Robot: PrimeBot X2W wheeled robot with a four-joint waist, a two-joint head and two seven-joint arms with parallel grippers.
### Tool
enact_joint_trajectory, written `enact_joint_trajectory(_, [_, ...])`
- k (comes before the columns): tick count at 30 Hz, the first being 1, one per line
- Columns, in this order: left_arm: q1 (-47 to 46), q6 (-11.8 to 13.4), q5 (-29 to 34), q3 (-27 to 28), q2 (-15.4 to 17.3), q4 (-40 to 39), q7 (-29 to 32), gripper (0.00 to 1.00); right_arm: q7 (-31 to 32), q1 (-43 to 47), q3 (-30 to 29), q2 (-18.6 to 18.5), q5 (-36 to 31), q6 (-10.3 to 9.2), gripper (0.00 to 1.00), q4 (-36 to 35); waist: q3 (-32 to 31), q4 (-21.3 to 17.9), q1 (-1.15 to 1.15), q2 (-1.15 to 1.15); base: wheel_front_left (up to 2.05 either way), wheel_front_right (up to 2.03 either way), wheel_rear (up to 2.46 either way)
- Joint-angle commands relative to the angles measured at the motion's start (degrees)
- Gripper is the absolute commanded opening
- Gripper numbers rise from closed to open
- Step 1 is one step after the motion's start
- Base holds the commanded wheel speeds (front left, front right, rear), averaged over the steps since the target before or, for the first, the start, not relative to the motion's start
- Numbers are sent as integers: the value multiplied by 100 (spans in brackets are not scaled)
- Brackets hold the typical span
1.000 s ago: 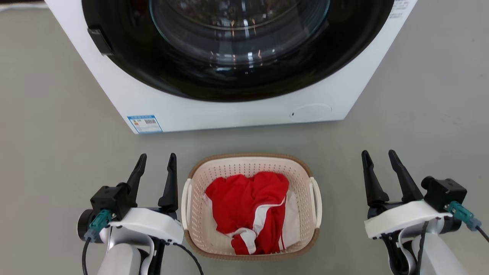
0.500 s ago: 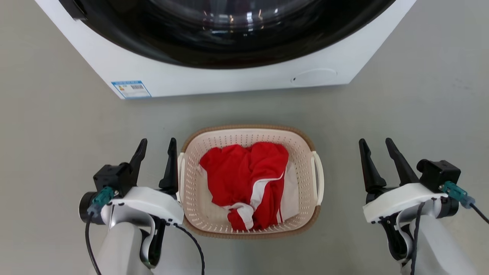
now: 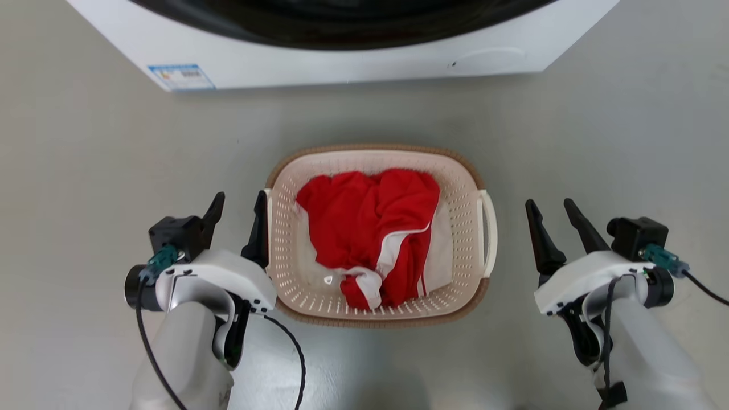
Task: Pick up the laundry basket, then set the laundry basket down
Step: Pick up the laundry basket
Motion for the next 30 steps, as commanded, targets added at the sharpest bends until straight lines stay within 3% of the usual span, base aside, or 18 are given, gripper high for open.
enact_joint_trajectory(1, [-144, -16, -44, 110, 79, 54, -34, 100, -62, -55, 175, -29, 82, 36, 100, 54, 194, 46, 0, 0, 0, 0, 0])
enact_joint_trajectory(21, [-1464, -127, -52, -16, 79, 1777, -34, 100, -62, -1263, 1159, 57, 715, 36, 100, 1388, 1476, 123, 0, 0, 0, 0, 0])
enact_joint_trajectory(30, [-2105, -126, -169, -145, 79, 2665, -34, 100, -62, -1761, 1895, 121, 1131, 36, 100, 1825, 1944, 104, 0, 0, 0, 0, 0])
